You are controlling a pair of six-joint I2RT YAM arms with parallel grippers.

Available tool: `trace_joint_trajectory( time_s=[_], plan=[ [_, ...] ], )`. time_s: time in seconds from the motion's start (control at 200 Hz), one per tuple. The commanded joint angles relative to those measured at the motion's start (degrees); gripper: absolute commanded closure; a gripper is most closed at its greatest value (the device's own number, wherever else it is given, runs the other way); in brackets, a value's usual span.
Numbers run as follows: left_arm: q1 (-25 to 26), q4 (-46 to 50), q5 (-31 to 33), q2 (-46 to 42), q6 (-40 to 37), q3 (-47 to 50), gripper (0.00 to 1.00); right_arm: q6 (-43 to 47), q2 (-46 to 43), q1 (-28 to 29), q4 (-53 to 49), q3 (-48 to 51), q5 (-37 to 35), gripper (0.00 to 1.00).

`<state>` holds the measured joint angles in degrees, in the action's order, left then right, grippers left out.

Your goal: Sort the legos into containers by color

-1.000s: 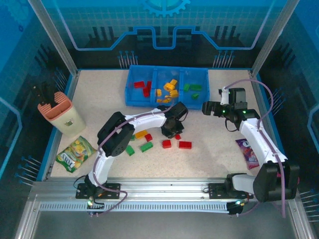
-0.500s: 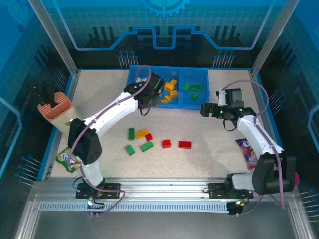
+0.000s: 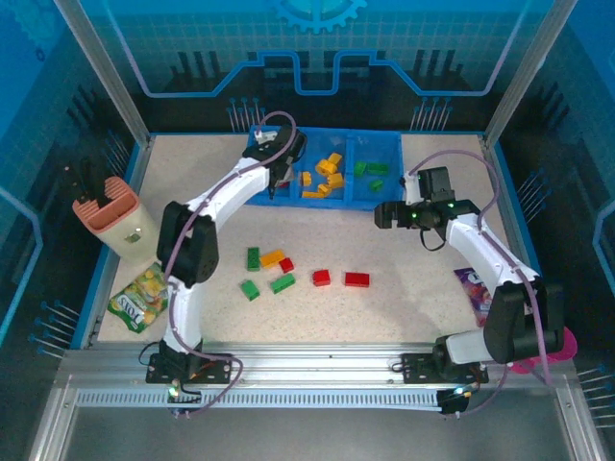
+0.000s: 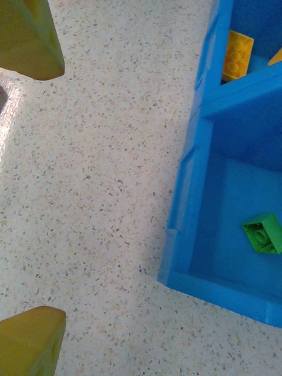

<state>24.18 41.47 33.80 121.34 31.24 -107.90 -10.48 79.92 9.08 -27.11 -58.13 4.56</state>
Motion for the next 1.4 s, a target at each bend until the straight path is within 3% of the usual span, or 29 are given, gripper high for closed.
trace_joint_trajectory(
  time_s=[0.0,0.29,0.405,0.47,0.62,0.851,0.996,1.206,1.391],
  plan=[
    [-2.0,-0.4,1.4,5.6,-3.3,-5.8,1.0,1.3,0.2,1.0,-1.1,-1.3,-1.3,0.0],
    [-4.6,0.7,0.5,15.6,-6.3,-16.1,0.83,1.8,1.1,1.9,-1.7,-1.7,-1.9,0.0],
    [-5.2,0.7,0.1,16.0,-6.5,-16.4,0.73,1.9,1.3,2.1,-1.9,-1.9,-2.0,0.0],
    [-5.4,0.6,-0.1,15.7,-7.0,-16.1,0.62,2.0,1.6,2.2,-2.1,-2.1,-2.2,0.0],
    [-5.7,-1.4,-1.4,13.6,-7.9,-13.7,0.53,2.1,2.2,2.7,-2.3,-2.4,-2.4,0.0],
    [-5.7,-1.3,-5.3,8.2,-7.8,-10.0,0.58,2.4,1.6,3.9,-3.5,-2.8,-4.0,0.0],
    [-5.6,-7.9,-12.7,-2.1,-14.8,1.3,0.66,2.4,0.7,4.5,-3.5,-2.5,-4.5,0.0],
    [-5.5,-18.4,-22.9,-20.9,-25.6,21.6,0.52,2.0,-2.0,4.6,-3.6,-2.7,-5.0,0.0],
    [-0.8,-22.9,-31.4,-32.1,-38.0,35.6,0.51,1.2,-3.6,4.6,-3.5,-2.8,-5.3,0.0]
  ],
)
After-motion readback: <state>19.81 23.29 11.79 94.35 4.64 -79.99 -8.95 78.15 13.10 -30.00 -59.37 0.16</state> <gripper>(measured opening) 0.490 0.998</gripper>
